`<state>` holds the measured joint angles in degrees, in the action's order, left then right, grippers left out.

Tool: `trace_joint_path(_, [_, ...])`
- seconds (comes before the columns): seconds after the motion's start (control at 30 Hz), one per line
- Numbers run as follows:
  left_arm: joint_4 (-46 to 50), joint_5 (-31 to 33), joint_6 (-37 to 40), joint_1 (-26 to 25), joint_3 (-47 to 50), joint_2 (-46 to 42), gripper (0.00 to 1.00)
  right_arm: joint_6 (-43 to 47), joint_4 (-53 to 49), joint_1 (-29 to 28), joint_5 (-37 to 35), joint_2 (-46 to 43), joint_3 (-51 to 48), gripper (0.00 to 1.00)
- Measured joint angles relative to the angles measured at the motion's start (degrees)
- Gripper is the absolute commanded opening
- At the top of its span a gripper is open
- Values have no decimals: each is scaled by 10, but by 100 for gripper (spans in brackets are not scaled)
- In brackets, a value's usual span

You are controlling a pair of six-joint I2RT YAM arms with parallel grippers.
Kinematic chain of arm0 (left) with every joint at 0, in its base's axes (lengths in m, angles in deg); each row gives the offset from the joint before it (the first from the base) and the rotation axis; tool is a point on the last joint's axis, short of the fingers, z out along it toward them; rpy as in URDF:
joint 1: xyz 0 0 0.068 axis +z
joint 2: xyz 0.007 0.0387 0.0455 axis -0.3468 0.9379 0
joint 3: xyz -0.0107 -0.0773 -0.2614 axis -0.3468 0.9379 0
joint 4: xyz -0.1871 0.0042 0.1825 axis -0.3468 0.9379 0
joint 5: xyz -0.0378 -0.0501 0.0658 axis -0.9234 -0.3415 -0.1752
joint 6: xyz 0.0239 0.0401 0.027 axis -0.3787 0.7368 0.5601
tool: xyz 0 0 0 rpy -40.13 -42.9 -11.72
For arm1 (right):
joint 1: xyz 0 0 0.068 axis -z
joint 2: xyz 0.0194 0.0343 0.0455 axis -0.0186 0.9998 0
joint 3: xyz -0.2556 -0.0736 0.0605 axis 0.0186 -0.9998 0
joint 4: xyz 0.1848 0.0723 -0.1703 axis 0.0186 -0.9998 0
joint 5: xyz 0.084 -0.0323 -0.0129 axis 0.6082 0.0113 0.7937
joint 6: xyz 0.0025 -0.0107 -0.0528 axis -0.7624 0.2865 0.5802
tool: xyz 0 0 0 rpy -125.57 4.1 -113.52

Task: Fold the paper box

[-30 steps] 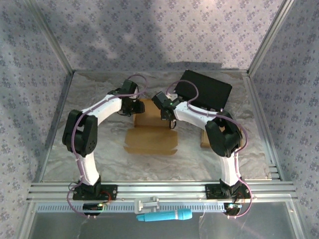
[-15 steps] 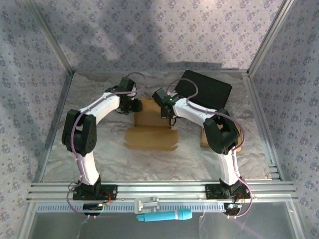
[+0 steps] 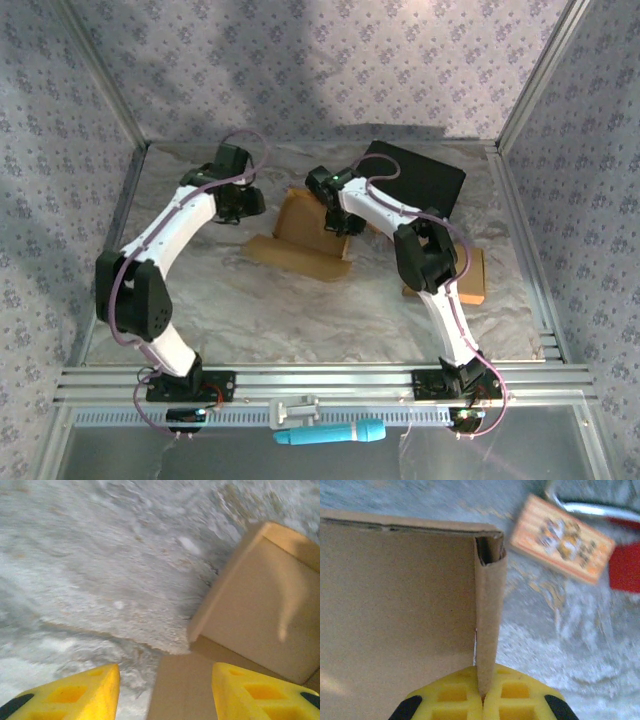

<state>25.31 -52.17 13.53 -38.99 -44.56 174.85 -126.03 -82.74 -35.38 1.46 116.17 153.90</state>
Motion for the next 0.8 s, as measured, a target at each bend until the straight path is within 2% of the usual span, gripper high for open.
trace_joint_path(0.13, [36,36,-14,23,-3,-61,51,-67,-51,2,47,1,-6,0])
trace_joint_path(0.3, [59,55,-28,25,10,-141,47,-158,-102,2,100,8,-8,0])
trace_joint_path(0.57, [85,48,-52,25,156,-240,41,-299,-140,0,210,17,-33,0])
trace_joint_path(0.8, [74,-6,-83,24,265,-270,36,-387,-137,-7,277,6,-63,0])
